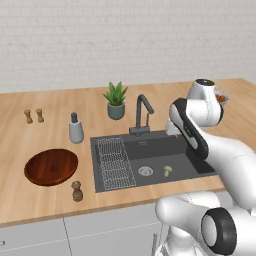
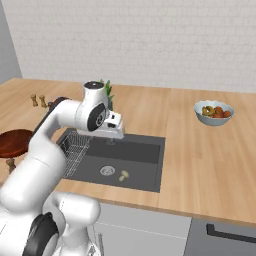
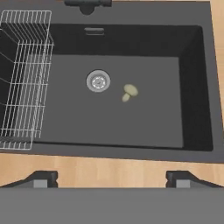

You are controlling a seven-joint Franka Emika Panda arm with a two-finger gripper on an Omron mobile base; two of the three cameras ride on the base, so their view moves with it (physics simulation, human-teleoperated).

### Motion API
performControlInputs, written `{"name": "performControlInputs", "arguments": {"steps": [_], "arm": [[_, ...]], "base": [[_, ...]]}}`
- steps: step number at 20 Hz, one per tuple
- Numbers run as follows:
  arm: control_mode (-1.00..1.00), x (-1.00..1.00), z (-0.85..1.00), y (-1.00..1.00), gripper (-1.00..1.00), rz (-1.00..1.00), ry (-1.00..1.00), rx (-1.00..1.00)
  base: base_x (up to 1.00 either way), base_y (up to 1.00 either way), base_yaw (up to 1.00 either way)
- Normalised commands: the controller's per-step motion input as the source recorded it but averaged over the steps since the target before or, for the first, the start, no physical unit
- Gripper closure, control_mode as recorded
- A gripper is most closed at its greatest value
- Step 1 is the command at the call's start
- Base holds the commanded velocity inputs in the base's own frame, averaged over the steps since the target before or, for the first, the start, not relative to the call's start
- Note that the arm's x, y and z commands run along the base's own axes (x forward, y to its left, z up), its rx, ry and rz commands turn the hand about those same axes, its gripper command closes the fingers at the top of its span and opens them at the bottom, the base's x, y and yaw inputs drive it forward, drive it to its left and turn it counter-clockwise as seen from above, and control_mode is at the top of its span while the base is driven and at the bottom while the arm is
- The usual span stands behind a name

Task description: Pick the mushroom from the sink and place it in the bowl. Then pick the bowl and place it in the microwave. Then close the microwave door and press the start button.

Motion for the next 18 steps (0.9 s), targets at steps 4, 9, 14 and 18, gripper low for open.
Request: {"name": "performControlInputs", "arguments": {"steps": [4,9,14,18], "arm": [[-1.00,0.16,-0.63,-0.63,-1.00,-0.01,0.02,0.00],[-1.00,0.10,-0.60,-0.26,-1.00,-0.03,0.17,0.03],[-1.00,0.05,-0.50,-0.08,-1.00,-0.05,0.05,0.02],[-1.00,0.25,-0.65,0.01,-1.00,-0.03,0.00,0.04]], "base": [[0.00,0.00,0.00],[0.00,0.00,0.00],[0.00,0.00,0.00],[0.00,0.00,0.00]]}}
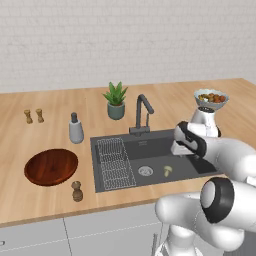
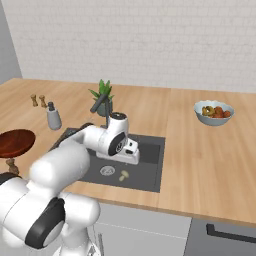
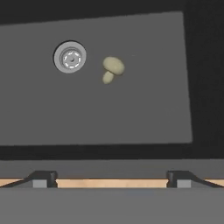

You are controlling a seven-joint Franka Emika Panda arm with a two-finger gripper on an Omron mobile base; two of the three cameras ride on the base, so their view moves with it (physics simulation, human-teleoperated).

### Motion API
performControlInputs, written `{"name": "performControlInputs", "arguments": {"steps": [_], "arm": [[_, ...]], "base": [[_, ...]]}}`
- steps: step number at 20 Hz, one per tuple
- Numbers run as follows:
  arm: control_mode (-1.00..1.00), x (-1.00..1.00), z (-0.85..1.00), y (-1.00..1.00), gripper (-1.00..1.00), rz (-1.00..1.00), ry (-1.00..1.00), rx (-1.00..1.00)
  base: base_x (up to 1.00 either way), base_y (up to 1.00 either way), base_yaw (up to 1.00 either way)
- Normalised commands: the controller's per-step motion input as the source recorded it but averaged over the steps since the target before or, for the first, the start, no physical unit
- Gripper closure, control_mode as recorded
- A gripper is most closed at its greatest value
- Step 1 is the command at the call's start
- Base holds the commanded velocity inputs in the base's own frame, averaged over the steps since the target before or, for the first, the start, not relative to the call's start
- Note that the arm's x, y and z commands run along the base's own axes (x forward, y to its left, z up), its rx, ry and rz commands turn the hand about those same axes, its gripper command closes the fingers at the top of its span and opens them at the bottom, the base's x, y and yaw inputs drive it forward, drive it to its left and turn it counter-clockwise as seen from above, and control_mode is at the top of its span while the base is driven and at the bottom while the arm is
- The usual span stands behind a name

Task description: Pick the mushroom from the sink and place it in the bowl. Then pick the bowl and place it in the microwave. Then close the microwave door and press the start button.

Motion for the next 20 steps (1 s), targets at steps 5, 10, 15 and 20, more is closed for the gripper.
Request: {"name": "performControlInputs", "arguments": {"steps": [5,10,15,20], "arm": [[-1.00,0.16,-0.65,0.00,-1.00,0.00,0.00,0.07],[-1.00,0.23,-0.56,0.00,-1.00,0.00,0.00,0.00],[-1.00,0.37,-0.41,0.06,-1.00,0.00,0.00,0.00],[-1.00,0.44,-0.31,0.04,-1.00,0.00,0.02,0.00]], "base": [[0.00,0.00,0.00],[0.00,0.00,0.00],[0.00,0.00,0.00],[0.00,0.00,0.00]]}}
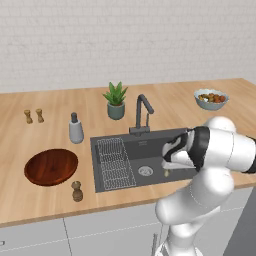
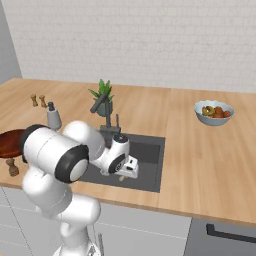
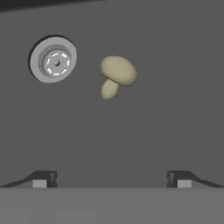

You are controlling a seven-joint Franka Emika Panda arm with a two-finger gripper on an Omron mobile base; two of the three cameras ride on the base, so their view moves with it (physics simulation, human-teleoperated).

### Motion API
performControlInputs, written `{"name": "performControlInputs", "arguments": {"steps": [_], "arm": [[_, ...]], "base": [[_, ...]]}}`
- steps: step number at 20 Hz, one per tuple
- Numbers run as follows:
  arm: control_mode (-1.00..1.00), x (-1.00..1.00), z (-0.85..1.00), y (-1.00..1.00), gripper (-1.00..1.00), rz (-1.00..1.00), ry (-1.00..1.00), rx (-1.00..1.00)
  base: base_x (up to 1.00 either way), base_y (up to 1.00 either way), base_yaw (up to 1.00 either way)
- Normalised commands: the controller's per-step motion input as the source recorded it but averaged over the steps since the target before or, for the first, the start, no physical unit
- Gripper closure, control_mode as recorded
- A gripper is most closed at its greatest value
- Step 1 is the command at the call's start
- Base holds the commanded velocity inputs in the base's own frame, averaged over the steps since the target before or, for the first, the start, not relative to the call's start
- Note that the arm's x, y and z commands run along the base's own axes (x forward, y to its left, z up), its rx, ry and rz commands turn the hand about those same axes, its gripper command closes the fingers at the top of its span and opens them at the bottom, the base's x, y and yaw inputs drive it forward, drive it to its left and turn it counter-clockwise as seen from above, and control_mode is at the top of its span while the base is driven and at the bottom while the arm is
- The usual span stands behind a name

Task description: Pick the mushroom from the sink and place it in the bowl. Then pick the bowl and place it in the microwave. Then close the microwave door and press the start button.

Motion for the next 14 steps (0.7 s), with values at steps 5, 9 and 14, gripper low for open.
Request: {"name": "performControlInputs", "arguments": {"steps": [5,9,14], "arm": [[-1.00,0.50,-0.21,-0.02,-1.00,0.00,0.08,0.01],[-1.00,0.46,-0.31,0.03,-1.00,0.00,0.09,0.00],[-1.00,0.46,-0.37,0.01,-1.00,0.00,0.06,0.01]], "base": [[0.00,0.00,0.00],[0.00,0.00,0.00],[0.00,0.00,0.00]]}}
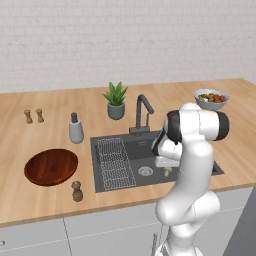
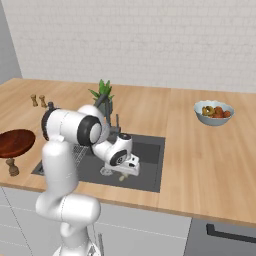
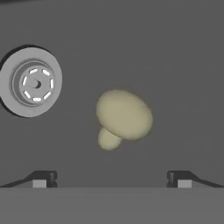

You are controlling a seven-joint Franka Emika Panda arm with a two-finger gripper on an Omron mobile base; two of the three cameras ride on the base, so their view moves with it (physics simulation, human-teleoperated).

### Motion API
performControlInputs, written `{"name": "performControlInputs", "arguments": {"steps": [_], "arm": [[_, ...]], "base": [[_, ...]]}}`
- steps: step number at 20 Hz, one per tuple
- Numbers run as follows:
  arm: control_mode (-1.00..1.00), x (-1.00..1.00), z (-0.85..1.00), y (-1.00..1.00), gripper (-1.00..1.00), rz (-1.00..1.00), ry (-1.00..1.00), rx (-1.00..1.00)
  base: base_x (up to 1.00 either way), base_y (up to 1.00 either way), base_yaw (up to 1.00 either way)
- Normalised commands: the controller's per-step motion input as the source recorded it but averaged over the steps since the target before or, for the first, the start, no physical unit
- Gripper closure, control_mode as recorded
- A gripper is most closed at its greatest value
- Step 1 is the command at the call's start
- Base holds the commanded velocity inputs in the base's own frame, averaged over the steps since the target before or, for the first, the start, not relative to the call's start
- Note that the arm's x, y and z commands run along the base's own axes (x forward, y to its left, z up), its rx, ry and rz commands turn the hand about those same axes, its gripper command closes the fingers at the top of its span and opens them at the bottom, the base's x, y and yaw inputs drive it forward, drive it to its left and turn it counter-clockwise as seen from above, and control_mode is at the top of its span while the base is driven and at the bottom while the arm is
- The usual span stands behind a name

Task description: Pick the mushroom from the sink and place it in the bowl. Then pick the bowl and place it in the microwave. Then close the microwave door and press the start button.

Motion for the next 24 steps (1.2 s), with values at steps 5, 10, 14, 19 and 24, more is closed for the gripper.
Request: {"name": "performControlInputs", "arguments": {"steps": [5,10,14,19,24], "arm": [[-1.00,0.37,-0.44,-0.02,-1.00,0.00,0.02,0.01],[-1.00,0.41,-0.38,-0.03,-1.00,0.00,0.00,0.01],[-1.00,0.17,-0.27,-0.07,-1.00,0.00,0.01,0.02],[-1.00,0.06,-0.22,0.04,-1.00,0.00,0.02,0.01],[-1.00,-0.23,-0.14,0.25,-1.00,0.00,0.02,0.00]], "base": [[0.00,0.00,0.00],[0.00,0.00,0.00],[0.00,0.00,0.00],[0.00,0.00,0.00],[0.00,0.00,0.00]]}}
